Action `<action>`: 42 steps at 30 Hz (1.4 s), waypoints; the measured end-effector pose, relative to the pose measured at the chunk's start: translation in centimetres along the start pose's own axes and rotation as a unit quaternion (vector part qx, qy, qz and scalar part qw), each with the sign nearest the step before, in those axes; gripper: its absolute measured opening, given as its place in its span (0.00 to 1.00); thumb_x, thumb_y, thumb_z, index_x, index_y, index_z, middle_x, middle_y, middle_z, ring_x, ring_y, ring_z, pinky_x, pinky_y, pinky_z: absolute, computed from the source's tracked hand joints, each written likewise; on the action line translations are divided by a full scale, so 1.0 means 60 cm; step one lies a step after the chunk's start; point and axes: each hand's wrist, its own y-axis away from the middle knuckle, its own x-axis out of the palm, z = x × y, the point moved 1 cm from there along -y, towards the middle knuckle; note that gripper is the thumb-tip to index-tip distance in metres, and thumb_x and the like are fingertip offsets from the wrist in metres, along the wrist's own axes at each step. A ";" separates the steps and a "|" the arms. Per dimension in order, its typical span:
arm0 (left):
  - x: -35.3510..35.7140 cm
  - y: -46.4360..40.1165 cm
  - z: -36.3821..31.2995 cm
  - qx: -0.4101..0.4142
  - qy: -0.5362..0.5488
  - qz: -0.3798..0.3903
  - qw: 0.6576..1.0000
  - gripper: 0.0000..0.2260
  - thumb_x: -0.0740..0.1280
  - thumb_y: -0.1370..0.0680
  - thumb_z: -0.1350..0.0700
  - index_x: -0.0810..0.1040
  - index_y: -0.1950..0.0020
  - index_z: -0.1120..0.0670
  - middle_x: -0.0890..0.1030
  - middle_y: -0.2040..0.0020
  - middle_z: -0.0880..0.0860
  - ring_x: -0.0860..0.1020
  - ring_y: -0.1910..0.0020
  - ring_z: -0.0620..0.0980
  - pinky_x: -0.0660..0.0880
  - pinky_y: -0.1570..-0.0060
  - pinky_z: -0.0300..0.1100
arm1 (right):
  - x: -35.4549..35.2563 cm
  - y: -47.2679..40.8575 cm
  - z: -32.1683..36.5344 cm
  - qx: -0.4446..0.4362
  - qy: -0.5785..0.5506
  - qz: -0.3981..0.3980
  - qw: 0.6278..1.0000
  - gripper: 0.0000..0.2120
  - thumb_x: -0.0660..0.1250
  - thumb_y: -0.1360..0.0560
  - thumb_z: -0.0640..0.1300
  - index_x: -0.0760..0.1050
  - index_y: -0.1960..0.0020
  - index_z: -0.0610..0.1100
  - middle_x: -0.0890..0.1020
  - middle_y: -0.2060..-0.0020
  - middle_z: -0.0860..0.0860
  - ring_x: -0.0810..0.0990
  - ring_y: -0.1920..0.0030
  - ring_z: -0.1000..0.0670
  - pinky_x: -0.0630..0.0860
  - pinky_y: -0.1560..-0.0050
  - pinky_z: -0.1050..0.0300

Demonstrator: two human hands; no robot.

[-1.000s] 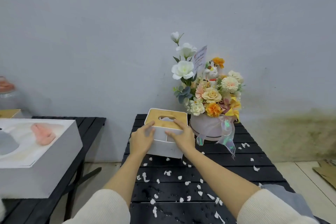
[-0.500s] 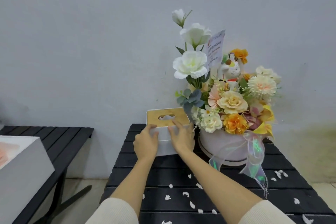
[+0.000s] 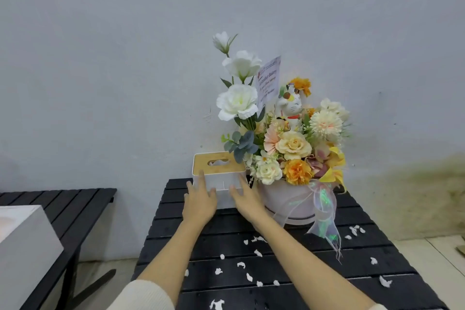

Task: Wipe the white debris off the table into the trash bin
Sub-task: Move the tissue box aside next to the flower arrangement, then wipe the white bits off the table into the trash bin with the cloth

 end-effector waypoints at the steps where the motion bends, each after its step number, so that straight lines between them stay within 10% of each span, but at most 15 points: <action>1: 0.000 0.024 -0.005 0.018 0.007 0.003 1.000 0.26 0.52 0.19 0.49 0.46 0.23 0.48 0.55 0.25 0.61 0.64 0.31 0.65 0.68 0.36 0.57 | -0.007 0.027 -0.010 0.016 0.011 -0.004 1.000 0.26 0.54 0.20 0.54 0.54 0.24 0.51 0.51 0.23 0.45 0.50 0.23 0.44 0.52 0.25 0.42; 12: 0.087 0.342 -0.053 0.151 -0.157 0.102 0.971 0.23 0.47 0.19 0.44 0.51 0.24 0.46 0.52 0.22 0.48 0.46 0.23 0.57 0.43 0.28 0.61 | -0.126 0.379 -0.135 0.071 0.157 -0.128 0.977 0.23 0.51 0.19 0.55 0.57 0.25 0.54 0.55 0.23 0.52 0.44 0.22 0.48 0.39 0.25 0.44; 35: 0.199 0.485 -0.143 0.243 -0.128 0.202 0.940 0.22 0.48 0.18 0.46 0.55 0.24 0.49 0.56 0.23 0.49 0.46 0.23 0.54 0.47 0.27 0.57 | -0.264 0.536 -0.316 0.200 0.394 -0.068 0.894 0.23 0.39 0.21 0.61 0.42 0.26 0.66 0.47 0.22 0.50 0.46 0.23 0.37 0.49 0.28 0.34; 39: 0.204 0.483 -0.138 0.250 -0.105 0.198 0.942 0.22 0.48 0.18 0.46 0.55 0.24 0.49 0.57 0.23 0.49 0.46 0.23 0.52 0.47 0.26 0.54 | -0.256 0.541 -0.279 0.188 0.427 -0.139 0.874 0.21 0.48 0.22 0.58 0.67 0.32 0.62 0.73 0.31 0.45 0.71 0.34 0.32 0.71 0.38 0.35; 42: 0.197 0.487 -0.125 0.246 -0.090 0.193 0.946 0.22 0.48 0.18 0.46 0.56 0.24 0.49 0.58 0.23 0.48 0.46 0.23 0.51 0.47 0.26 0.53 | -0.252 0.536 -0.287 0.182 0.392 -0.190 0.882 0.21 0.60 0.22 0.43 0.68 0.31 0.56 0.71 0.30 0.46 0.69 0.32 0.33 0.69 0.35 0.37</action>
